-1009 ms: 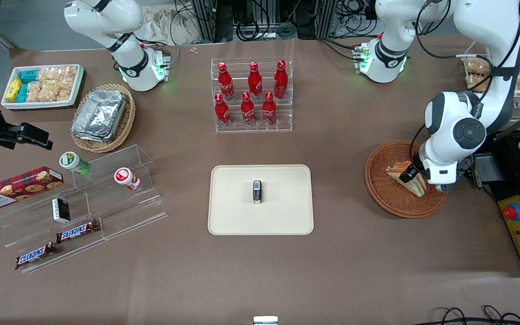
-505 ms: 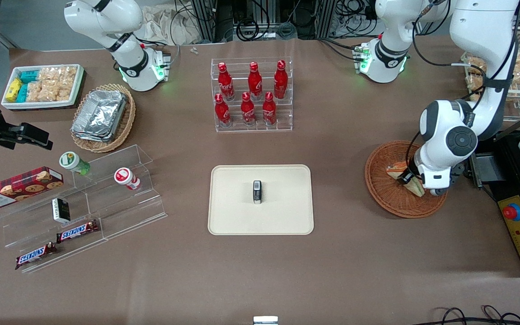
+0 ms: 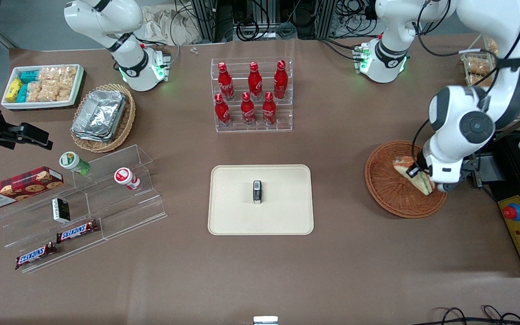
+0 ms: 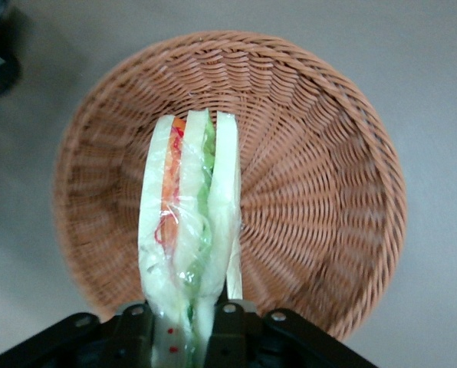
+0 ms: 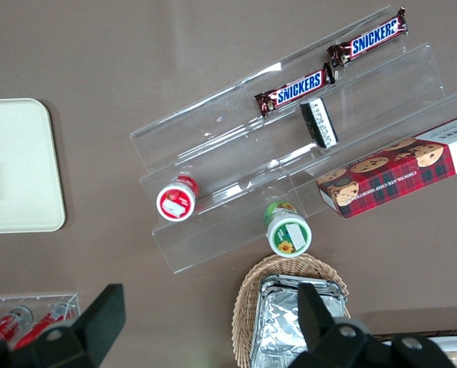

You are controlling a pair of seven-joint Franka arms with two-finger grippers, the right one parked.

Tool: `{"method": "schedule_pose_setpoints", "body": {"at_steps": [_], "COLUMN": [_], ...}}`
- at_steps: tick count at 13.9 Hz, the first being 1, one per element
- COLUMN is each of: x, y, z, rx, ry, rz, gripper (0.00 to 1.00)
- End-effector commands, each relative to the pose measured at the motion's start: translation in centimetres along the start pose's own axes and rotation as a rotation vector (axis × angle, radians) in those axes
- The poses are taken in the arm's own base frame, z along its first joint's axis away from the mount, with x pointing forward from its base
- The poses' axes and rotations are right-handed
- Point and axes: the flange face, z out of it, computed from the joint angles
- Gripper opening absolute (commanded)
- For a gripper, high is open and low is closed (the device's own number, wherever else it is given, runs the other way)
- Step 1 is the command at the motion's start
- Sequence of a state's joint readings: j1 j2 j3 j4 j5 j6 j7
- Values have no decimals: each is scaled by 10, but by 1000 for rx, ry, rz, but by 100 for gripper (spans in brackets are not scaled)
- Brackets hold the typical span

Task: Place sandwich from basket to tray
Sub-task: 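Lift the sandwich and carry it toward the white tray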

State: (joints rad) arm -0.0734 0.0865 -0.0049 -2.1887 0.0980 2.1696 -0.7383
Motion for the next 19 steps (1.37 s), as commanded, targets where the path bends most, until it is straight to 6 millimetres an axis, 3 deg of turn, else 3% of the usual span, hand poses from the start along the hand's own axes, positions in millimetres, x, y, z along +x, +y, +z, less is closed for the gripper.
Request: {"method": "schedule_pose_setpoints", "body": {"at_steps": [1,4,7,8,10,12,14,15,16,17,19], "x": [-23,-53,-99,-107,-133,-147,-141,-160,-183,-192,-187], "y": [13,65,120,130,172,214,250,275,299,315,336], "z": [-73,-118,-131,-134,-131,-122,-103,-95,-79,-65,-33], "rx": [9,-73,-84,-101,-127,-141,-143,-127,-91,-76,-106], "ry": [-36,-33,0,7,4,-22,-30,-4,20,28,48], "rz": [182,367,540,560,626,672,713,766,831,837,775], "gripper": [0,0,0,0,0,0,0,0,0,0,0]}}
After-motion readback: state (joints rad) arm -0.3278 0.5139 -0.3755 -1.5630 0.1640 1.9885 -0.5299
